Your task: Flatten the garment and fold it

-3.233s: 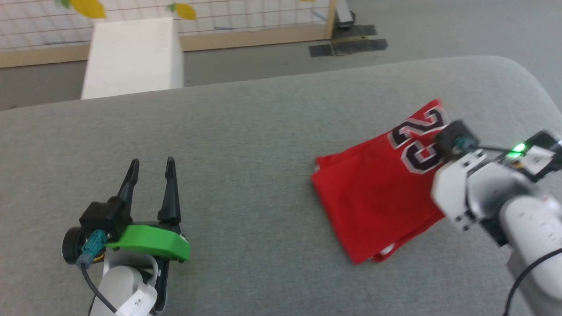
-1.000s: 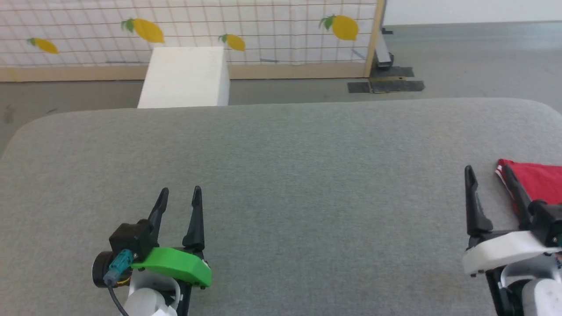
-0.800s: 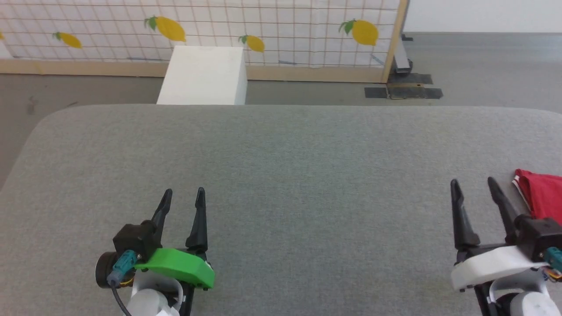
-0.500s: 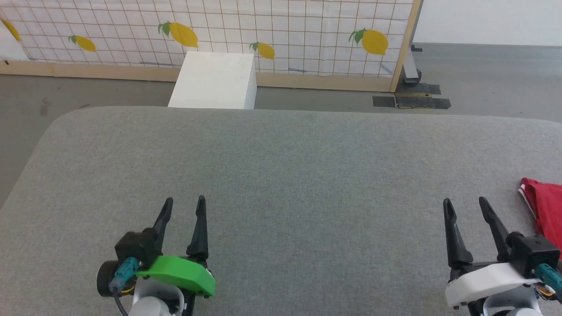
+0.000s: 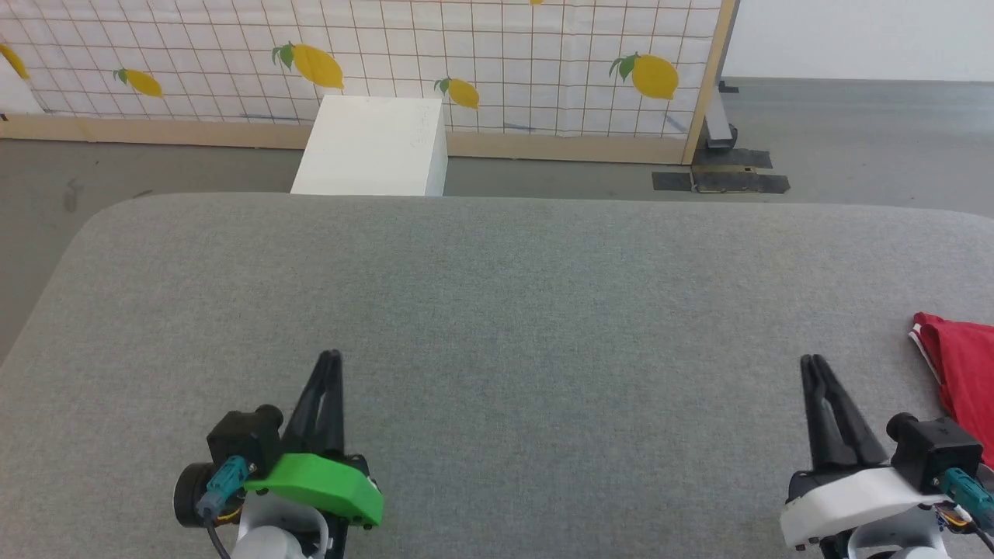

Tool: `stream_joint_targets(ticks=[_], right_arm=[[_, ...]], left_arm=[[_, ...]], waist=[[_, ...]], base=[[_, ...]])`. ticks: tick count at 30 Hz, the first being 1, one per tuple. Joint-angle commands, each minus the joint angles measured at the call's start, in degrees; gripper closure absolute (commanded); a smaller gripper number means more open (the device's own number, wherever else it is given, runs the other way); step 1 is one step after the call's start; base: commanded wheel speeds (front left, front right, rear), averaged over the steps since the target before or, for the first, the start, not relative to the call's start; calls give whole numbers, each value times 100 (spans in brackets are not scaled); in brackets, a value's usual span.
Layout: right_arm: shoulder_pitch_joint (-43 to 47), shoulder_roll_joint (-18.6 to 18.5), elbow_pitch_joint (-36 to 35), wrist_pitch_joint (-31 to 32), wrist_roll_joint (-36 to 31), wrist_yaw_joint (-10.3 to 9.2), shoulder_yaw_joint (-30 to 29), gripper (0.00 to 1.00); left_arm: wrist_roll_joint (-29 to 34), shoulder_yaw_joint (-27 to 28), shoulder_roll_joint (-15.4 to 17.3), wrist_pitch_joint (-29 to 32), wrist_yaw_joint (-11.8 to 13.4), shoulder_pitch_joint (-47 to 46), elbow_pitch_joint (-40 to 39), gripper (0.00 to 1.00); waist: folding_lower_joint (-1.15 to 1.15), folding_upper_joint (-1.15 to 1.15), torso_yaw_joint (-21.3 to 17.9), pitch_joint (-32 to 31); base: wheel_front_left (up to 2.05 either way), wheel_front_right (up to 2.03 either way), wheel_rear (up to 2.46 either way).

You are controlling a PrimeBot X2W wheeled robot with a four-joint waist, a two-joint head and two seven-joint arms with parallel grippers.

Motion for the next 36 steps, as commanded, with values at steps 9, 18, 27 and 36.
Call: stream_joint_targets(ticks=[9,18,27,36], right_arm=[[-11,0,-13,35,-29,0,15,100],[-30,1,-35,96,-80,-1,43,100],[-49,2,-57,156,-130,-2,69,100],[-73,3,-84,231,-192,-3,103,100]], left_arm=[[55,22,-1,60,16,19,-55,100],[154,57,-3,165,44,54,-152,100],[249,92,-5,268,71,87,-246,100],[369,135,-8,396,105,129,-364,100]], waist=[[0,0,-19,-1],[0,0,-48,-2],[0,0,-77,-2],[0,0,-113,-2]], base=[[0,0,0],[0,0,0],[0,0,0],[0,0,0]])
